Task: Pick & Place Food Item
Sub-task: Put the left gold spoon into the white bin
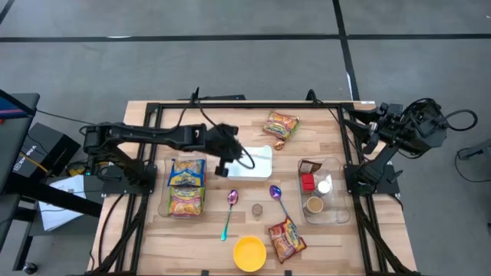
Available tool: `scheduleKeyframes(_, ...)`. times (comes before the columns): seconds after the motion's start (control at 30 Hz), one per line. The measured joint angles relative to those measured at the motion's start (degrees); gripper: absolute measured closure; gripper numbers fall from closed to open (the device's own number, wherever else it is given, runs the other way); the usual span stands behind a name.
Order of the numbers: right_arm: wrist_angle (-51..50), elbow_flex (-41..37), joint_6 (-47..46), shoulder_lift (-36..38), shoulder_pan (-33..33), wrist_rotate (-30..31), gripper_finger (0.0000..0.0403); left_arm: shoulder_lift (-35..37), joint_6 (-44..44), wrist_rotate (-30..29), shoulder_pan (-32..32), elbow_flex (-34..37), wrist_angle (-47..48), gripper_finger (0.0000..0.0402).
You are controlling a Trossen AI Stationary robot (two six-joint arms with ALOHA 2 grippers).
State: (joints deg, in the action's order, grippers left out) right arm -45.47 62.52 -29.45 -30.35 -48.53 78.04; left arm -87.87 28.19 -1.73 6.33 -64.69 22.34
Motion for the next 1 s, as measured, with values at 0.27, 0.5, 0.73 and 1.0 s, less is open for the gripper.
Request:
scheduleKeyframes(0.27,-1.02,-1.58,-3.54,-0.02,0.00,-0.01,0.0168,-1.23,4.47,-0.29,-0.20,2.94,-0.66,0.0392)
scheduleKeyframes(0.5,-2.12,-3.64,-7.43,-0.02,0.00,0.01,0.0168,-5.31,13.43,-4.06,0.21,3.80,-3.12,0.0392)
scheduleKeyframes(0.73,-2.12,-4.72,-9.97,-0.02,0.00,-0.02,0.0168,-7.98,15.22,-5.55,0.87,3.83,-3.58,0.0392)
scheduleKeyframes(1.0,-2.10,-4.72,-9.77,0.04,0.00,0.07,0.0168,-7.98,15.36,-5.78,0.87,3.83,-3.52,0.0389)
